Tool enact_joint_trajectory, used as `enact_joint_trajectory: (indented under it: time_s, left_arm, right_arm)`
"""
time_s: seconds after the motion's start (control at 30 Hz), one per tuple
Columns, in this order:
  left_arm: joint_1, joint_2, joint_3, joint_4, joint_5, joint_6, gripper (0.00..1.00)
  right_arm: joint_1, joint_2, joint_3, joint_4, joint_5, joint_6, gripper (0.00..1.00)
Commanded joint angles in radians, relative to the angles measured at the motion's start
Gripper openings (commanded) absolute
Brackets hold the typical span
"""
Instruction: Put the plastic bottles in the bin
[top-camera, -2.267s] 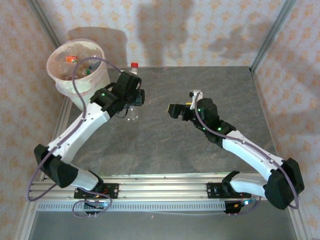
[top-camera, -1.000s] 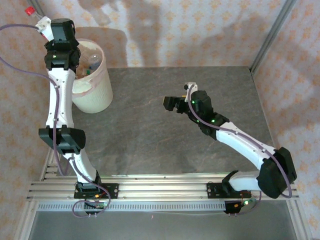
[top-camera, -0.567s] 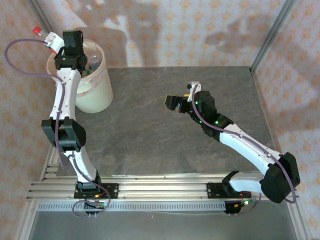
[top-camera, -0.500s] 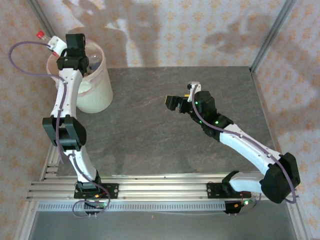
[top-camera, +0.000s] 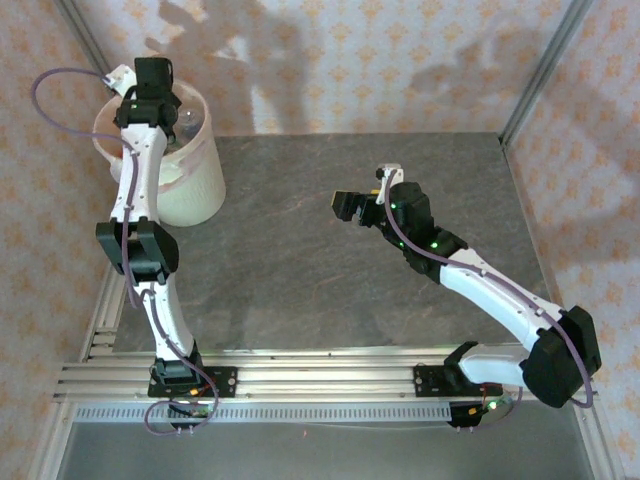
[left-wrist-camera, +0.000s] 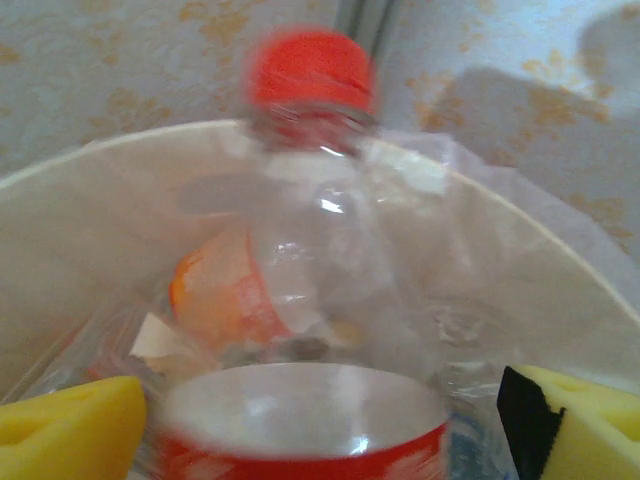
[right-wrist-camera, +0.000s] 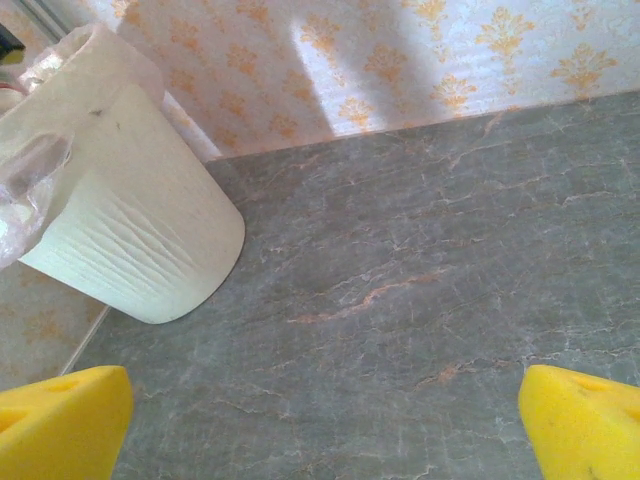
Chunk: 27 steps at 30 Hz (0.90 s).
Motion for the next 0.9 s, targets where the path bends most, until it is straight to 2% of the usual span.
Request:
enact_joint_trajectory:
  time_s: [0.0,0.07,0.23,0.33,0.47,0.53,0.6,0.67,0.77,0.87]
  left_arm:
    - [-0.001,-0.009,0.120,-0.123,0.072,0.064,0.96]
    - [0.000,-0.037,0.132,-0.109,0.093,0.081,0.99]
    - [0.002,-0.083,0.117,-0.024,0.159,0.118,1.00]
    - [0.005,-0.037,0.179,-0.030,0.247,0.140,1.00]
    - [0.006,0.037,0.252,-0.042,0.444,0.164,0.99]
    - [0.006,0.056,0.253,-0.039,0.485,0.162,0.92]
    - [0.007,0.068,0.252,-0.059,0.464,0.157,0.77]
    - [0.006,0.071,0.246,-0.072,0.453,0.162,0.68]
    - [0.006,0.078,0.224,-0.085,0.464,0.177,0.59]
    - [0.006,0.087,0.206,-0.119,0.423,0.186,0.54]
  right_arm:
    - [0.005,-0.022,0.001,0.001,0.026,0.010,0.99]
    - [0.005,-0.016,-0.002,0.009,0.029,0.016,0.99]
    - [0.005,0.011,-0.004,0.024,0.025,0.024,0.99]
    - [0.005,0.023,-0.003,0.031,0.021,0.025,0.99]
    - [0.005,0.024,-0.005,0.031,0.021,0.027,0.99]
    - [0.005,0.018,-0.013,0.034,0.027,0.030,0.99]
    - [0.006,0.009,-0.023,0.033,0.034,0.036,0.99]
    - [0.005,-0.002,-0.034,0.031,0.043,0.042,0.99]
    - [0.005,-0.016,-0.047,0.031,0.053,0.043,0.99]
    - [0.005,-0.021,-0.052,0.026,0.060,0.043,0.99]
